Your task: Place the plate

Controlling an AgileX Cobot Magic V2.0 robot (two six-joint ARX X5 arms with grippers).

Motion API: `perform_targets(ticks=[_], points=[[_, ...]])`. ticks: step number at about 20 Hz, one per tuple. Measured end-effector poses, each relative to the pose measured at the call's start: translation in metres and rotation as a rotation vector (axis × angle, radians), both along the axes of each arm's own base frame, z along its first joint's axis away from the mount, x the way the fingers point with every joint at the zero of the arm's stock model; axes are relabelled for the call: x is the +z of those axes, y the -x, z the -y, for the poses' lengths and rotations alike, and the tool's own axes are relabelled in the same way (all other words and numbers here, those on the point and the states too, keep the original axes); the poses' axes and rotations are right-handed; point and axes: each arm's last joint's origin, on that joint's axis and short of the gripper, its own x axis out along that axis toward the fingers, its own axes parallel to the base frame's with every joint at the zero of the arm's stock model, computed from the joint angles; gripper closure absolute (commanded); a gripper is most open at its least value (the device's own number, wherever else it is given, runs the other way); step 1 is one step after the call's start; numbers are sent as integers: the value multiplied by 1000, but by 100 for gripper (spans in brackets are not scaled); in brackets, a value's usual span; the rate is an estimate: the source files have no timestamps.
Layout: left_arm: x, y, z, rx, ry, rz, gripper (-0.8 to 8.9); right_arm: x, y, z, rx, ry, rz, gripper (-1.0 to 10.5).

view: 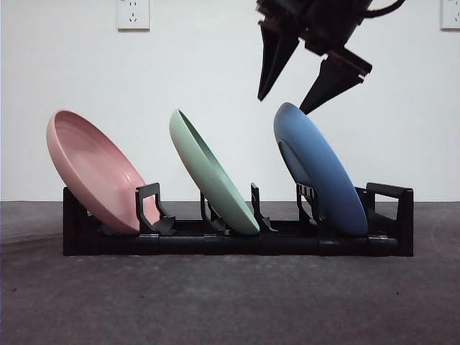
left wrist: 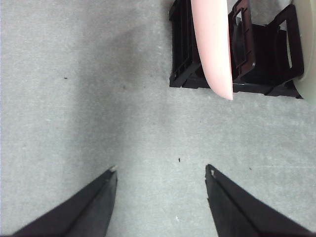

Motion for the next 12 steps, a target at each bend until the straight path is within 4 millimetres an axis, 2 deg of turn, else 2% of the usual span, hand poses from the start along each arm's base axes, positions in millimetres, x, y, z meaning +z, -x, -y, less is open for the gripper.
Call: perform_targets(ticks=[7, 12], points=[[0, 0, 0, 0, 0, 0, 531, -10, -4, -3, 2, 15, -29, 916], [0, 0, 0, 0, 0, 0, 531, -10, -3, -3, -6, 11, -48, 933]])
